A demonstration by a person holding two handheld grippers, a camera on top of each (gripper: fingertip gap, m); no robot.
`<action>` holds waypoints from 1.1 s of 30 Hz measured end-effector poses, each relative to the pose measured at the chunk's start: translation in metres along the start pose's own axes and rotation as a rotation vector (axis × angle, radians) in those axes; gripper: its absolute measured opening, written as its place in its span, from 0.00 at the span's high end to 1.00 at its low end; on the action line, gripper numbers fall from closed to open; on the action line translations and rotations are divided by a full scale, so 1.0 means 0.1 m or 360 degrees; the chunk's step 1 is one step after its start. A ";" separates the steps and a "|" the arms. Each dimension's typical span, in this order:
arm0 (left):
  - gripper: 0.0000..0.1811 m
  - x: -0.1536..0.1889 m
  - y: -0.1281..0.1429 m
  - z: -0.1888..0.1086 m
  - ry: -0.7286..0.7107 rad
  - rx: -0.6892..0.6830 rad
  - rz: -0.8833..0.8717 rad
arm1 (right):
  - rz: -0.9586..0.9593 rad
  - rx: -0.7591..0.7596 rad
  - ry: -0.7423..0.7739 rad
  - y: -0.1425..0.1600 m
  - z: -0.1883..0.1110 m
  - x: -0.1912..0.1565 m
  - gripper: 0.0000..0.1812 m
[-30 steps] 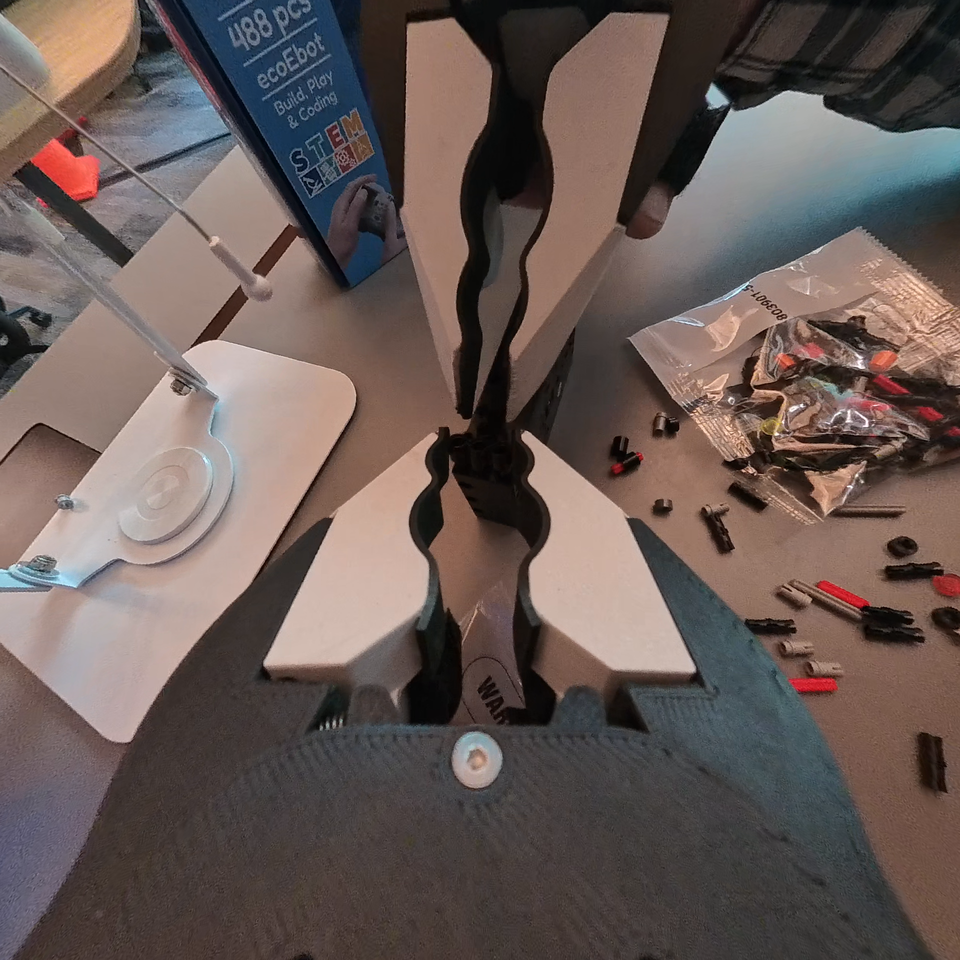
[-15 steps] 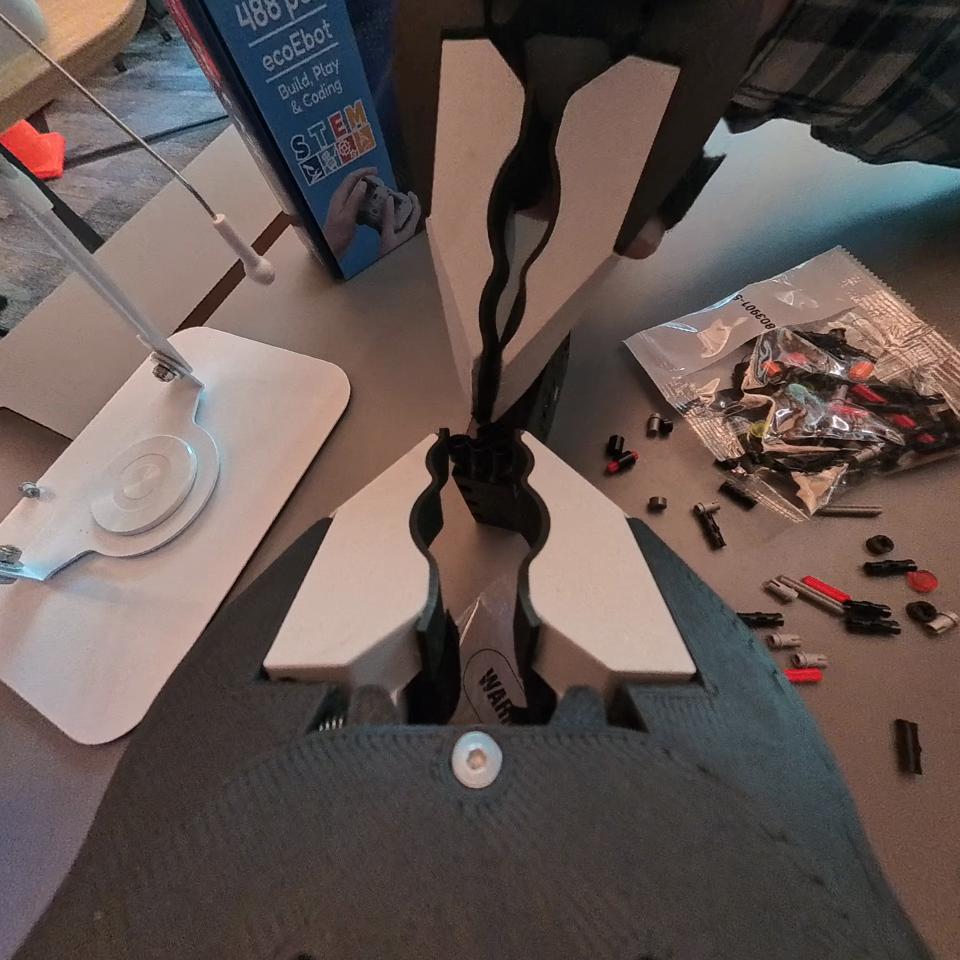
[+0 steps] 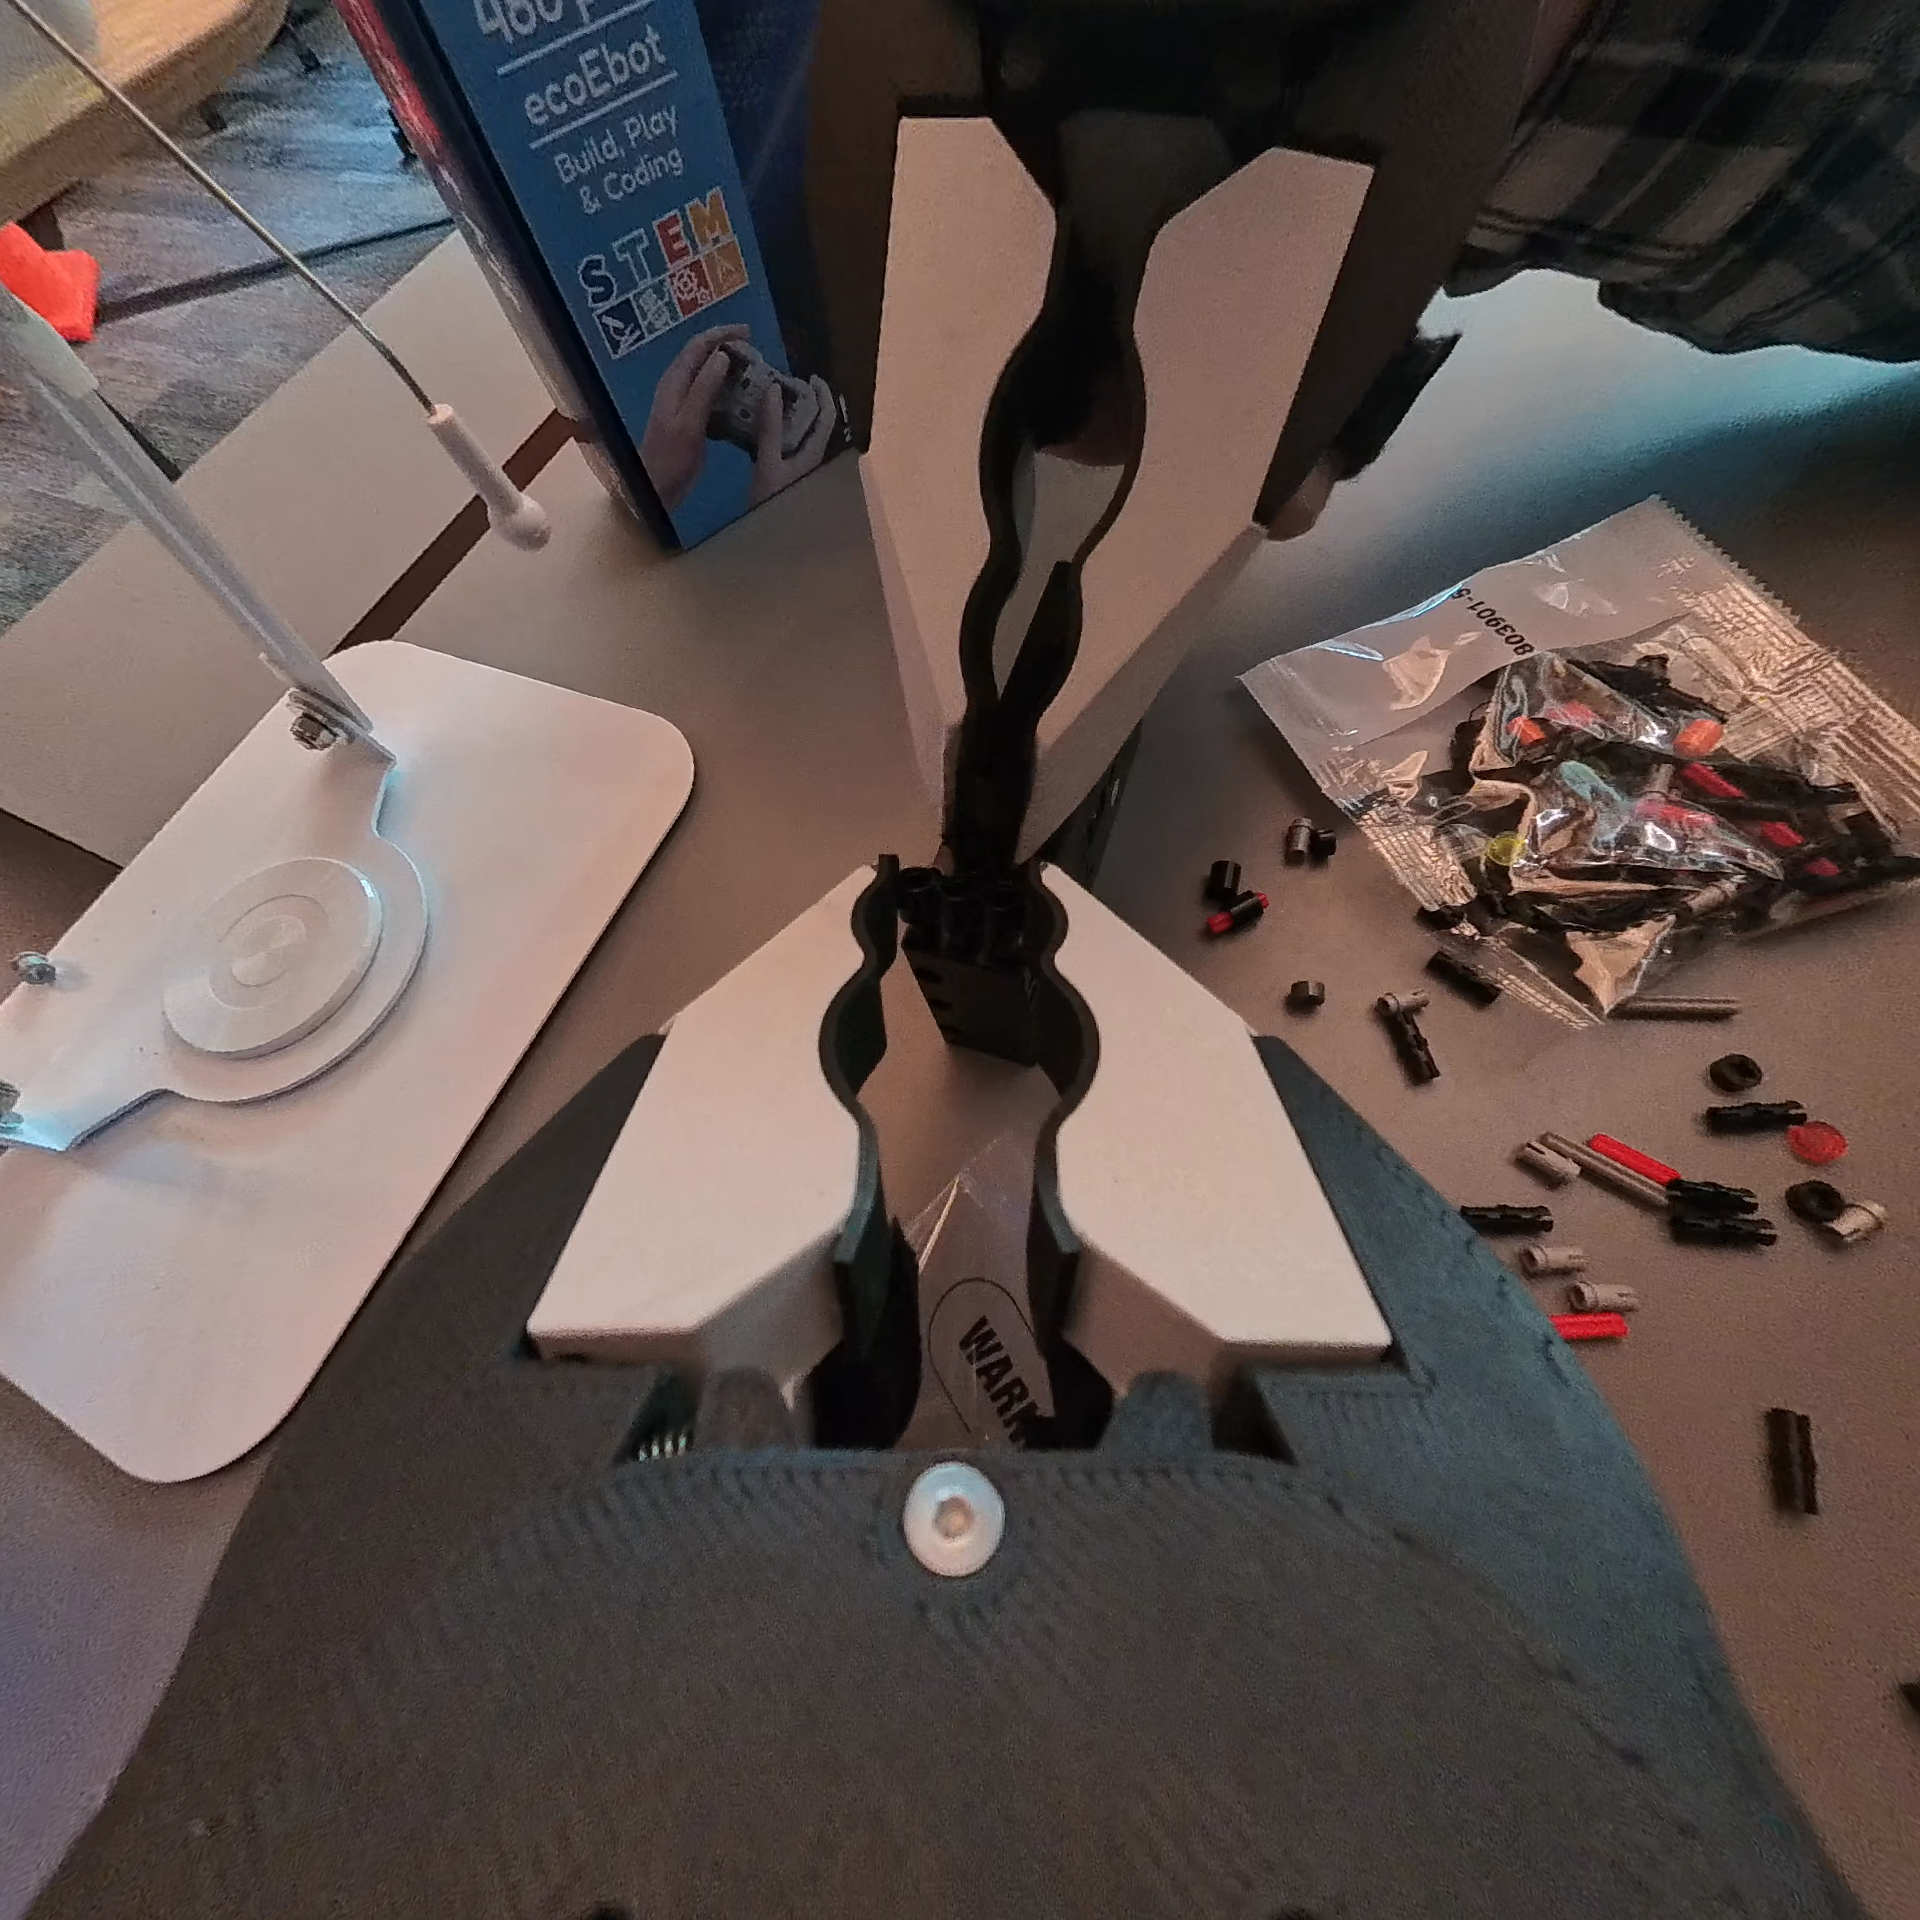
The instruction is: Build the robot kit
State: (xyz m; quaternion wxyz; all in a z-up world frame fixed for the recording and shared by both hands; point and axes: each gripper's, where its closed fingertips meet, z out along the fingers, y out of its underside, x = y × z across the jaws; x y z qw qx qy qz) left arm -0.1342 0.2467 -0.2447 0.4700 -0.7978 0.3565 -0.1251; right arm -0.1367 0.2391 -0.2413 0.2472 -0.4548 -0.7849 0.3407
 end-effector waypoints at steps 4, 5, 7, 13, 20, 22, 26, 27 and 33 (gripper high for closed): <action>0.88 0.00 0.00 -0.01 -0.0003 -0.0019 0.0027 | 0.0011 -0.0013 0.0005 -0.01 0.01 0.00 0.97; 0.88 0.00 0.01 -0.02 -0.0001 -0.0026 0.0039 | 0.0012 -0.0018 0.0003 0.00 0.01 0.00 0.98; 0.88 0.00 0.02 -0.04 -0.0006 -0.0044 0.0069 | 0.0009 -0.0034 0.0008 0.00 0.00 0.00 0.97; 0.88 0.00 0.04 -0.06 0.0014 -0.0068 0.0083 | 0.0003 -0.0086 0.0026 -0.01 0.02 -0.01 0.97; 0.88 0.00 0.06 -0.08 0.0060 -0.0060 0.0013 | 0.0007 -0.0166 0.0061 -0.04 0.03 -0.01 0.97; 0.88 0.00 0.07 -0.08 0.0071 -0.0049 -0.0007 | 0.0005 -0.0186 0.0070 -0.05 0.02 -0.01 0.97; 0.88 0.00 0.08 -0.09 0.0098 -0.0032 -0.0054 | 0.0003 -0.0256 0.0070 -0.08 0.01 -0.02 0.97; 0.88 0.00 0.08 -0.09 0.0102 -0.0029 -0.0063 | -0.0002 -0.0289 0.0061 -0.08 0.01 -0.02 0.97; 0.88 0.01 0.08 -0.09 0.0113 -0.0018 -0.0103 | 0.0006 -0.0429 0.0002 -0.08 0.01 -0.02 0.98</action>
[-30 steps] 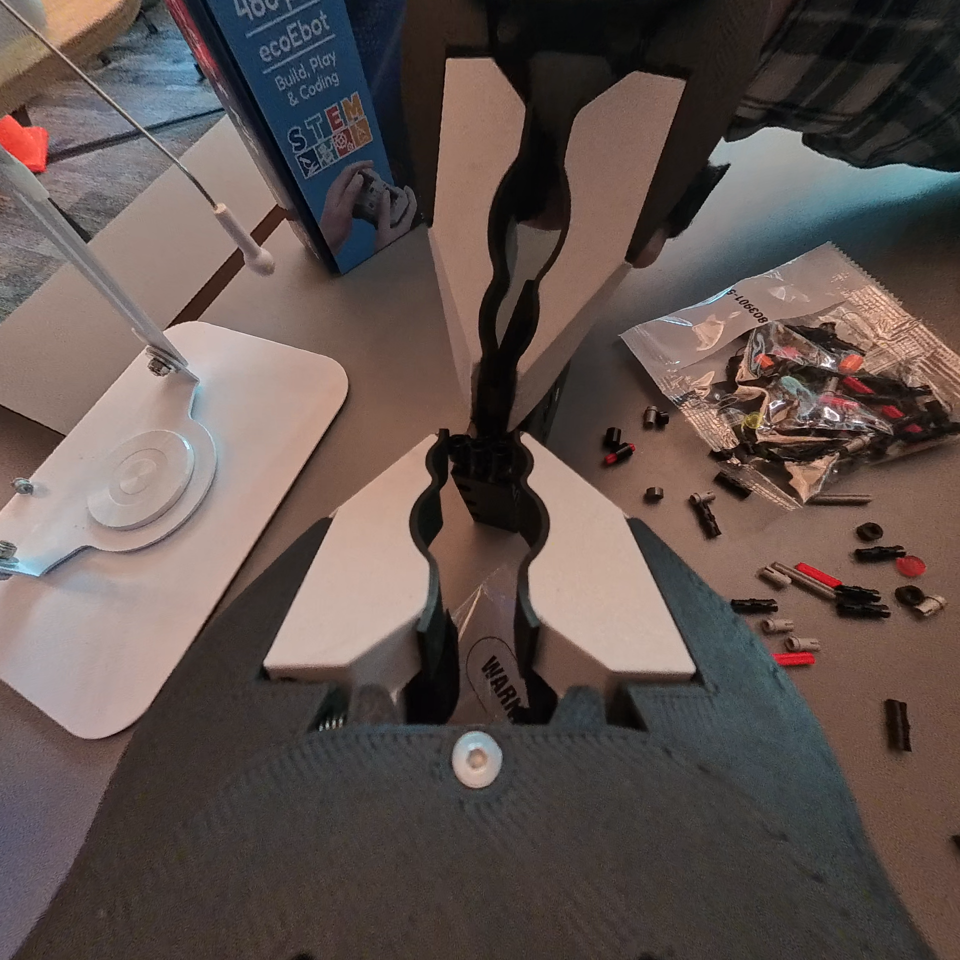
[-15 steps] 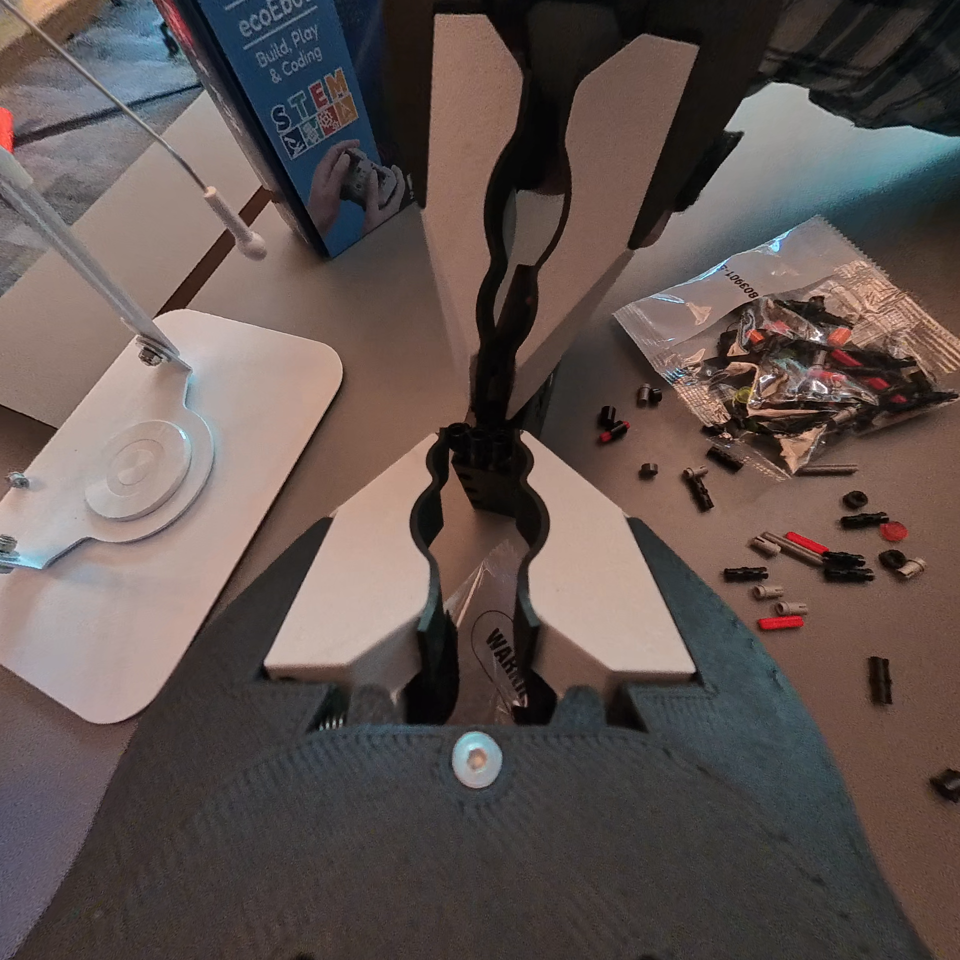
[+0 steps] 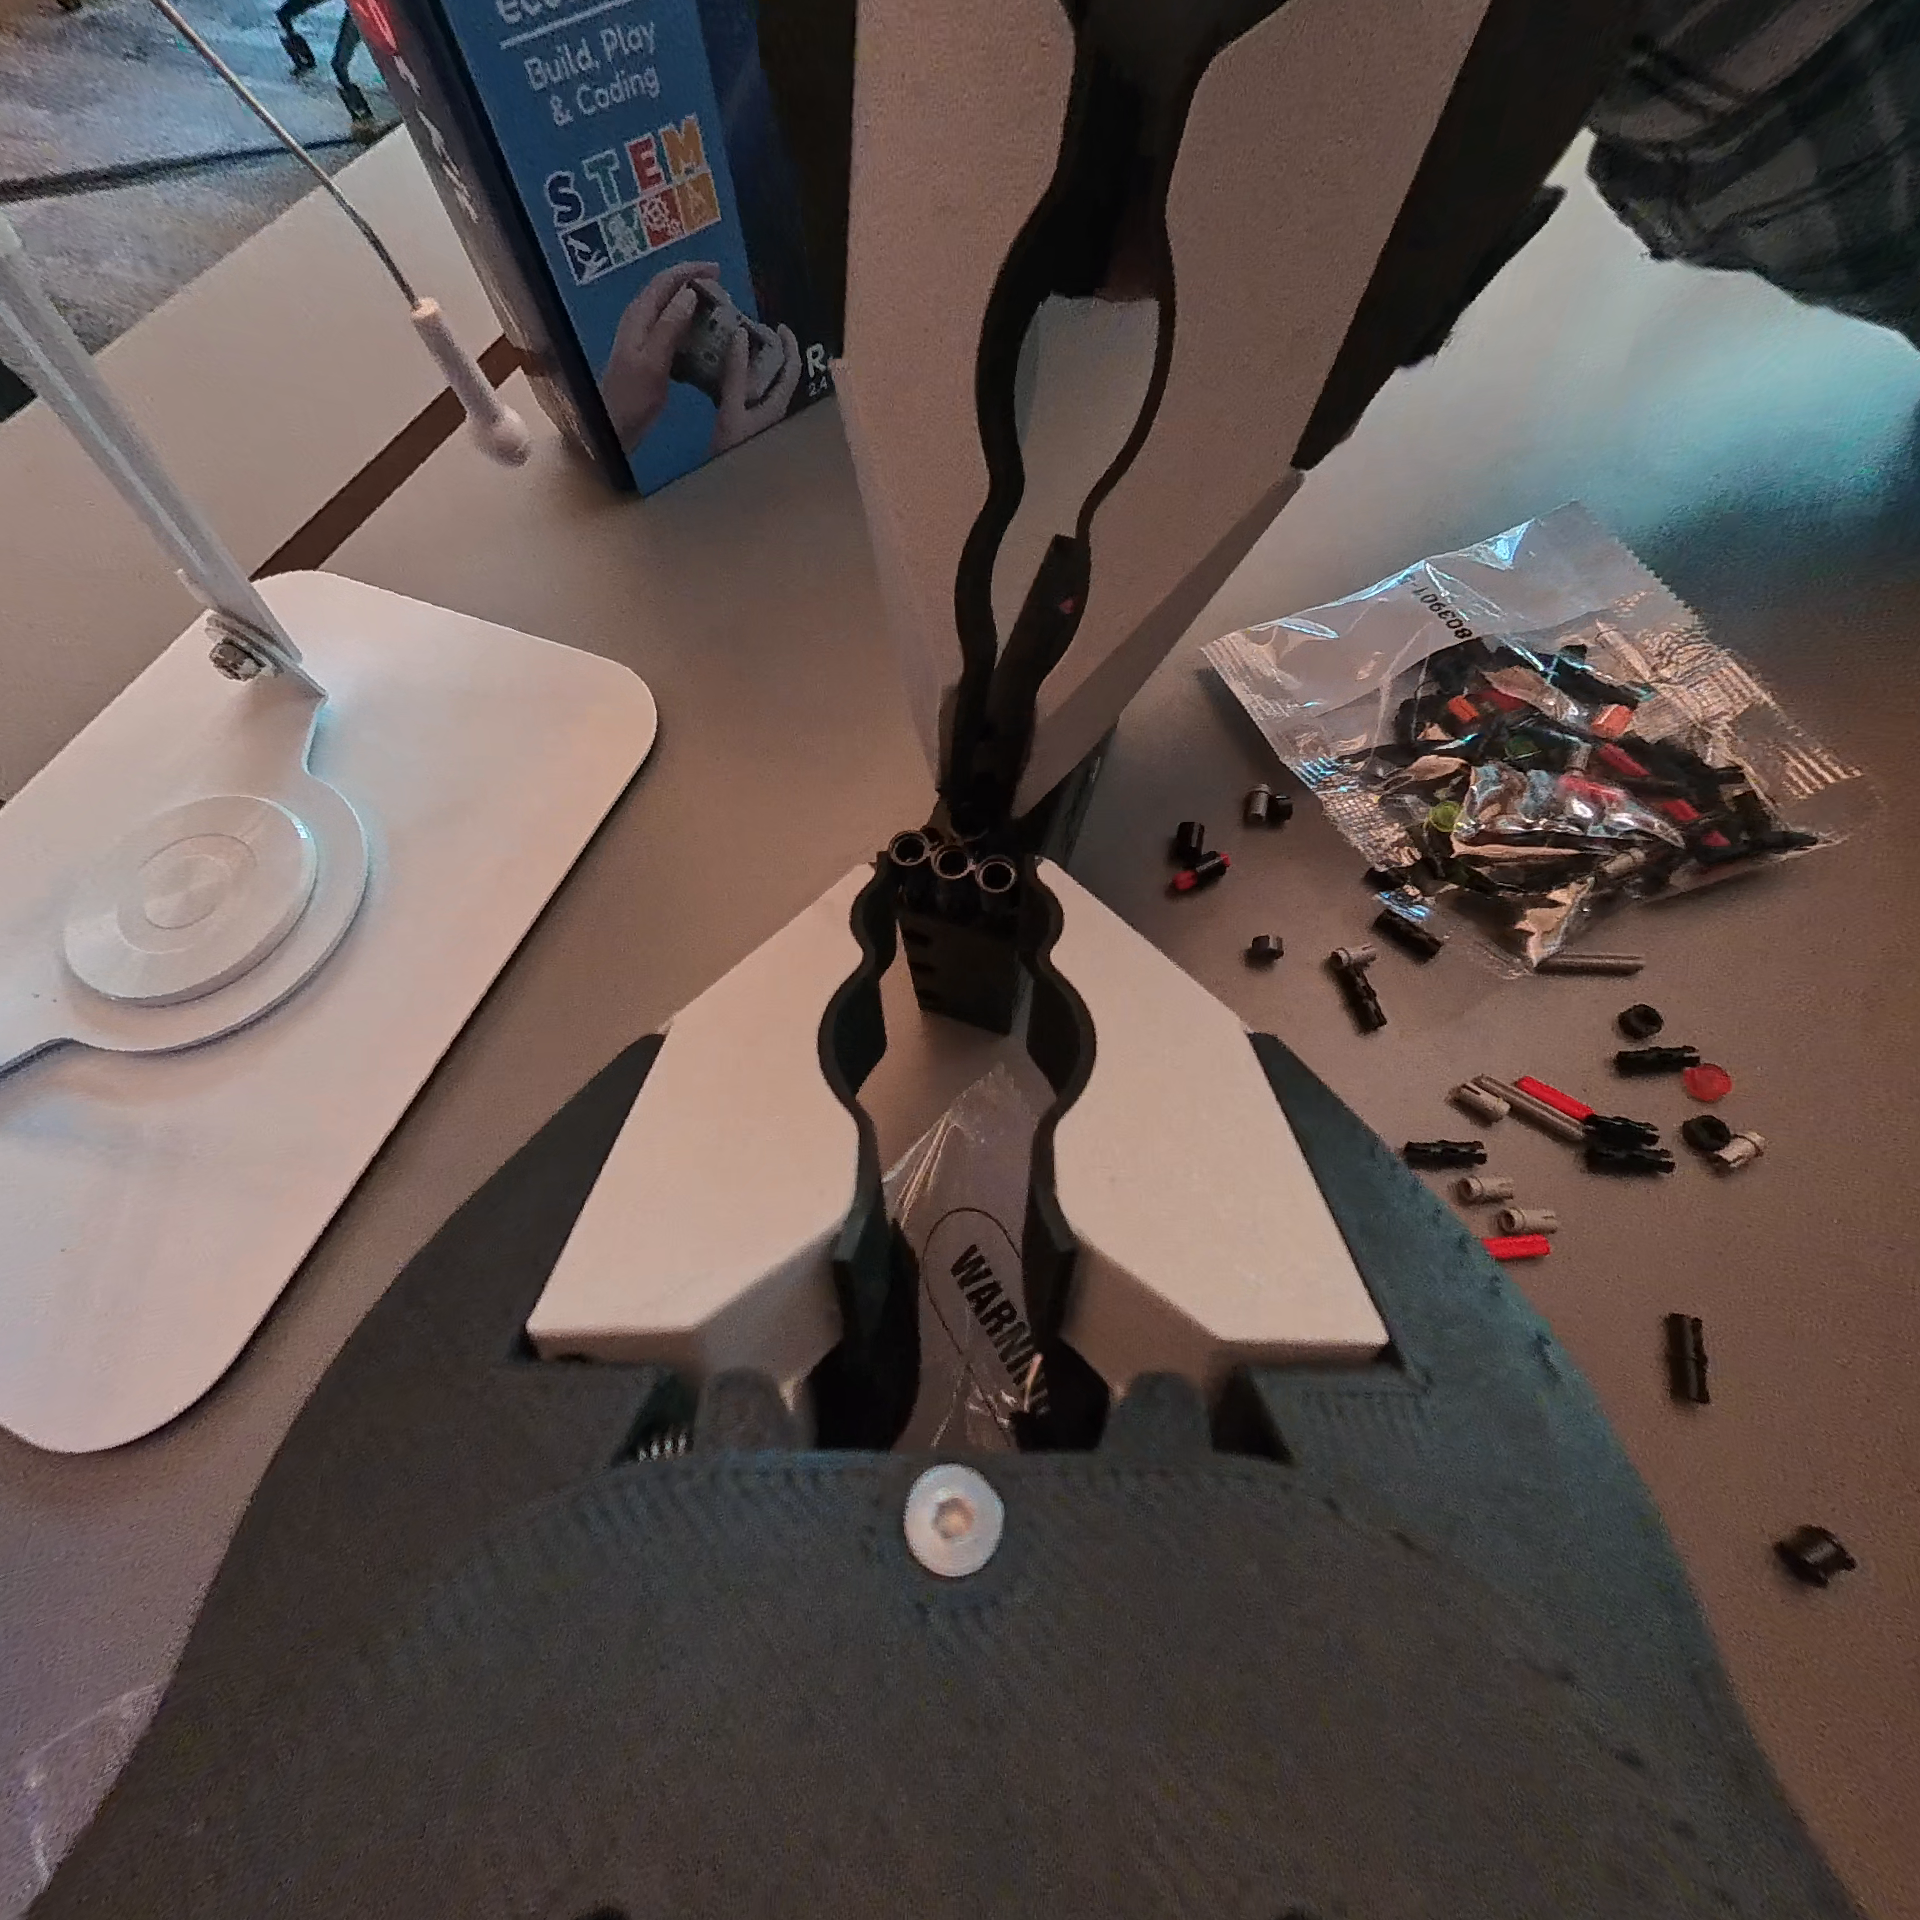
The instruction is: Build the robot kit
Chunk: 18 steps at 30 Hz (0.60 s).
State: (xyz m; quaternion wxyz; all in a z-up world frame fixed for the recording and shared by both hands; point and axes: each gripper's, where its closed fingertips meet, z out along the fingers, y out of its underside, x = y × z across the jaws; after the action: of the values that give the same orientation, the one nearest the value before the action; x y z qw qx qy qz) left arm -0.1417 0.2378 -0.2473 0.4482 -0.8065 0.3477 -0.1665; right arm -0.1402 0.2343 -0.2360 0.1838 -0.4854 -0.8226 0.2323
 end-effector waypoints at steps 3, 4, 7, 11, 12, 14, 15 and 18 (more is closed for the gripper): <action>0.89 0.00 0.00 0.00 0.0022 0.0005 -0.0038 | -0.0004 -0.0066 -0.0030 -0.01 0.00 0.00 0.98; 0.89 0.00 0.01 0.00 0.0031 0.0007 -0.0055 | -0.0004 -0.0089 -0.0045 -0.02 -0.01 0.00 0.98; 0.89 0.01 0.01 0.00 0.0049 0.0005 -0.0087 | 0.0005 -0.0164 -0.0099 -0.02 -0.01 0.00 0.98; 0.89 0.01 0.01 0.00 0.0072 0.0007 -0.0113 | -0.0005 -0.0249 -0.0132 -0.02 -0.01 0.00 0.98; 0.89 0.01 0.01 0.00 0.0072 0.0008 -0.0116 | 0.0010 -0.0247 -0.0165 -0.02 0.00 0.00 0.98; 0.89 0.00 0.01 0.00 0.0069 0.0010 -0.0109 | 0.0029 -0.0241 -0.0205 -0.01 0.00 0.00 0.98; 0.89 0.00 0.01 0.01 0.0066 0.0013 -0.0106 | 0.0021 -0.0253 -0.0201 0.00 0.01 0.00 0.98; 0.89 0.01 0.01 0.02 0.0039 0.0009 -0.0072 | 0.0016 -0.0274 -0.0217 0.02 0.01 0.00 0.98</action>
State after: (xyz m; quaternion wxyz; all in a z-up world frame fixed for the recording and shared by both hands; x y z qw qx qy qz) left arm -0.1406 0.2380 -0.2487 0.4422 -0.8108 0.3344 -0.1876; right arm -0.1391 0.2347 -0.2378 0.0838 -0.4865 -0.8477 0.1941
